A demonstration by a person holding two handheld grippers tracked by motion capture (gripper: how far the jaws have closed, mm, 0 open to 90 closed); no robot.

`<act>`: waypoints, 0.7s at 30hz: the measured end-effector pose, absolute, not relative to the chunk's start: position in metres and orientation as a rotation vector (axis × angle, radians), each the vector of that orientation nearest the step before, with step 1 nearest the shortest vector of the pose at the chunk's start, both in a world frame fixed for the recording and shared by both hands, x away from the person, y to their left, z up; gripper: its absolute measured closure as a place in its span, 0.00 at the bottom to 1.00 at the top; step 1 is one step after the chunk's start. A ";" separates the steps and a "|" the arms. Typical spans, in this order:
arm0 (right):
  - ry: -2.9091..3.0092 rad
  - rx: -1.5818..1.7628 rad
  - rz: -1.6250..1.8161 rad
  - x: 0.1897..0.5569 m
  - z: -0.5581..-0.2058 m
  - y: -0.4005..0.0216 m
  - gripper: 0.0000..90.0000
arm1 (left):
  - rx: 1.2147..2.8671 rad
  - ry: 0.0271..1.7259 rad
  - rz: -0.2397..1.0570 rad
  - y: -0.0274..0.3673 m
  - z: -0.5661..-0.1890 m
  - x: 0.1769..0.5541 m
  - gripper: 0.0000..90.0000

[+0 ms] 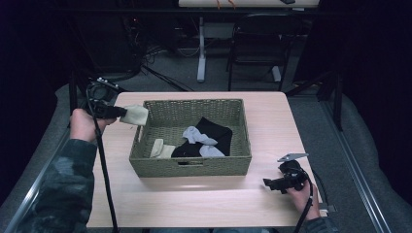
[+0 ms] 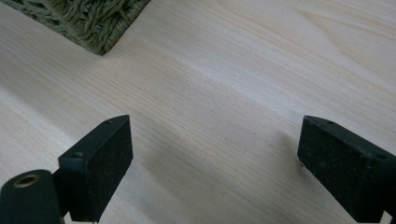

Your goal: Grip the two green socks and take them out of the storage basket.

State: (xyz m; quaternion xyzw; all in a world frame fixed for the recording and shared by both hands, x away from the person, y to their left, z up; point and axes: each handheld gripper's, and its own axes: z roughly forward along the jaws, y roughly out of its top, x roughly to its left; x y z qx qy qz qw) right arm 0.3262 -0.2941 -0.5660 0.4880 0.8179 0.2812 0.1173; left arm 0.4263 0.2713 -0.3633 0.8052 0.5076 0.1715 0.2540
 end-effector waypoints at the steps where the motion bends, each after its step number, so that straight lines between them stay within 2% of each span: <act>1: 2.394 1.428 0.823 0.326 -0.566 -0.294 0.11 | 2.184 1.391 0.465 0.276 -0.365 0.425 0.93; 7: 2.392 1.433 0.830 0.326 -0.566 -0.294 0.11 | 2.138 1.476 0.465 0.301 -0.379 0.419 0.93; 11: 2.393 1.436 0.828 0.326 -0.566 -0.293 0.11 | 2.106 1.545 0.461 0.317 -0.401 0.414 0.93; 21: 2.405 1.426 0.819 0.327 -0.567 -0.293 0.11 | 2.080 1.645 0.417 0.336 -0.442 0.411 0.93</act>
